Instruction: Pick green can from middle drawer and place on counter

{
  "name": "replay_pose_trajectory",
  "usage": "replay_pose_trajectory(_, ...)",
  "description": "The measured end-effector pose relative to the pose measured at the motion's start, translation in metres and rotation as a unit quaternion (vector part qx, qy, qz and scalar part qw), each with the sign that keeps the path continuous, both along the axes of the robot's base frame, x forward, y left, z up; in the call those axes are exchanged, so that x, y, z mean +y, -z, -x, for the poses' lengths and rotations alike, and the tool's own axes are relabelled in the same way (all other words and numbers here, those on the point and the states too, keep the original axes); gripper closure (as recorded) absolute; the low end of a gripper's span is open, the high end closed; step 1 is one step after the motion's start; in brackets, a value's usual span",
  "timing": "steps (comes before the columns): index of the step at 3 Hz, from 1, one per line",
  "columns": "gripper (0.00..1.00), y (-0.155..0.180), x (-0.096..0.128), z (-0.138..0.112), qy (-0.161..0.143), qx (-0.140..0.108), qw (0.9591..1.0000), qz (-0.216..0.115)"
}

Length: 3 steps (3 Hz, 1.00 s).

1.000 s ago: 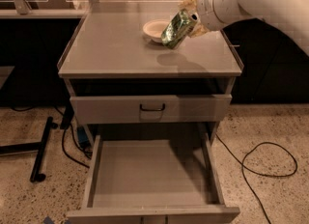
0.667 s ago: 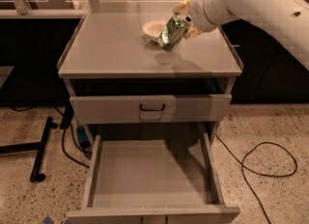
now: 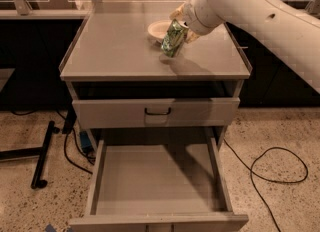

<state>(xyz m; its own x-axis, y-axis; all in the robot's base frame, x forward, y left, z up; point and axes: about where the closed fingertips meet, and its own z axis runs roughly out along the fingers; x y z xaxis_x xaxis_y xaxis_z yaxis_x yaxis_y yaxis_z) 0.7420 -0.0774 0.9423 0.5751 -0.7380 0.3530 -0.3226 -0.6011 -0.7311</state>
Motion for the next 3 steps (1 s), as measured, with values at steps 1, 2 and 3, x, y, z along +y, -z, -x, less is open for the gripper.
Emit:
replay_pose_trajectory(1,1.00,0.0105,0.0070,-0.0086,-0.002,0.003,0.9991,0.043)
replay_pose_trajectory(2,0.81,0.0162,0.0102,-0.0120,-0.003,0.005,0.9967,0.081)
replay_pose_trajectory(3,0.59,0.0188,0.0115,-0.0128,-0.002,0.004,0.9935,0.113)
